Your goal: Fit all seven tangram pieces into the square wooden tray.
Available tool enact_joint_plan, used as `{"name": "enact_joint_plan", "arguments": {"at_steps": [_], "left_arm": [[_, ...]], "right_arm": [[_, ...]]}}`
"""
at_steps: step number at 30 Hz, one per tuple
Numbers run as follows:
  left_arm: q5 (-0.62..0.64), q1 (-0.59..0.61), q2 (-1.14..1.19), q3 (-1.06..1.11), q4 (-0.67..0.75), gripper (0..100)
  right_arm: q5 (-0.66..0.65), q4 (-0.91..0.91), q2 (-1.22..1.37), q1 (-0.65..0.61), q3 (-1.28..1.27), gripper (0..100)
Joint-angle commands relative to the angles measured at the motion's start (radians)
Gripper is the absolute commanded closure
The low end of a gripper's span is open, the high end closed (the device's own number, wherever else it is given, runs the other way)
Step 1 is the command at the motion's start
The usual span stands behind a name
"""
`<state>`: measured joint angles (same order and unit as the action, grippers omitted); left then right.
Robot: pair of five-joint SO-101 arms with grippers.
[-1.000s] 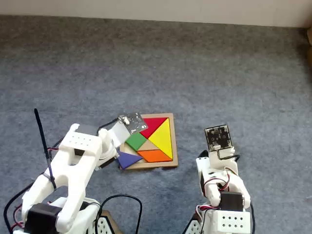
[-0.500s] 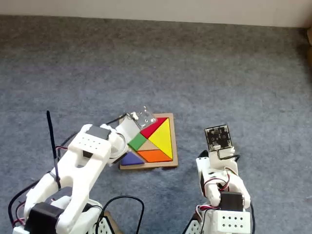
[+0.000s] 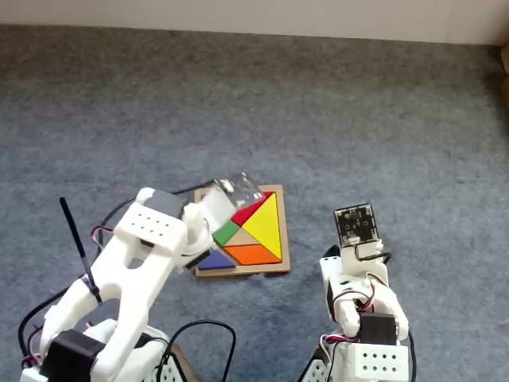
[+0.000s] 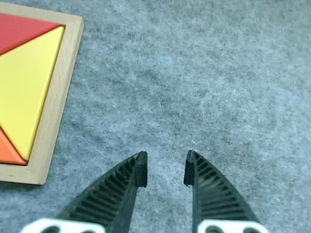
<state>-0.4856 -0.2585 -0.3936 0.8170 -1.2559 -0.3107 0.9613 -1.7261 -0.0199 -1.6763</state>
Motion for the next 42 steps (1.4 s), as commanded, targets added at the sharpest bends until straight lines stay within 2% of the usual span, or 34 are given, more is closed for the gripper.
{"name": "enact_joint_plan", "arguments": {"at_steps": [1, 6, 9, 25, 34, 42], "left_arm": [[0.011, -0.099, -0.012, 0.016, -0.025, 95], [0.107, -0.122, -0.001, 0.091, 0.155, 95], [0.11, -0.124, -0.001, 0.127, 0.219, 95], [0.117, -0.127, -0.008, 0.125, 0.229, 95], [0.117, 0.018, -0.102, -0.124, 0.158, 95], [0.117, 0.028, 0.081, -0.071, 0.446, 95]], "right_arm": [[-0.014, 0.004, -0.01, 0.012, -0.099, 85.9], [-0.014, 0.004, -0.01, 0.012, -0.099, 85.9], [-0.014, 0.004, -0.01, 0.012, -0.099, 85.9], [-0.014, 0.004, -0.01, 0.012, -0.099, 85.9], [-0.014, 0.004, -0.01, 0.012, -0.099, 86.0], [-0.014, 0.004, -0.01, 0.012, -0.099, 86.0]]}}
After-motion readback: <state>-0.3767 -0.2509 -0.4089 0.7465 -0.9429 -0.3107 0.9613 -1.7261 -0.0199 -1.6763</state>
